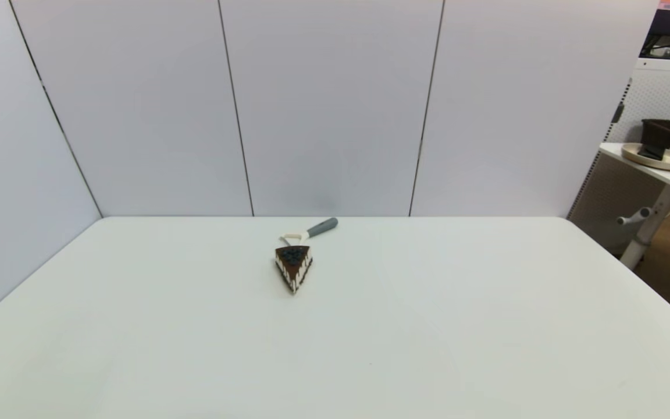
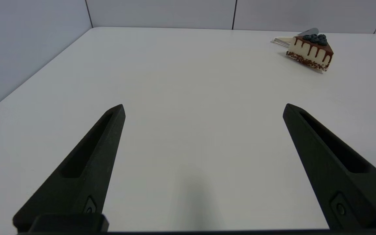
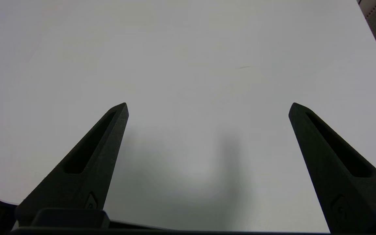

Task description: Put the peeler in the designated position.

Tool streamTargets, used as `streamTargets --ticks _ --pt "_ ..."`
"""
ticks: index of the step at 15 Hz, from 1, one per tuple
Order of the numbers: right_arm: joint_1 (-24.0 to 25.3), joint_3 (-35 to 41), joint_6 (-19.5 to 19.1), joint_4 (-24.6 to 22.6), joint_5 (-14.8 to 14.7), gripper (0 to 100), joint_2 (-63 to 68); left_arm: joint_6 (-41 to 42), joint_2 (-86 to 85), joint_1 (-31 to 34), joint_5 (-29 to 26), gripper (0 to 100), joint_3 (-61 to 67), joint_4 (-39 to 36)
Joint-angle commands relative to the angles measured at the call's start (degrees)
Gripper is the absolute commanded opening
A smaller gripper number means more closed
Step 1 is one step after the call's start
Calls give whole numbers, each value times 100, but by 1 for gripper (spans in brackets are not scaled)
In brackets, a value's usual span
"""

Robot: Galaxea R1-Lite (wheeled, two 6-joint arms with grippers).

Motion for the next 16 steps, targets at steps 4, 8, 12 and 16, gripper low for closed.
streamTargets --ticks 4,8,12,16 --pt "-59 1111 45 -1831 -57 100 -856 2 7 -1 1 100 1 -15" --pt "-59 1137 53 -1902 -49 100 -1015 2 7 -1 1 100 1 -15" --pt "-68 1137 256 -1902 -66 100 -1015 2 7 -1 1 100 1 3" --pt "-59 1137 484 -1902 -172 100 -1015 2 7 -1 1 100 1 -15"
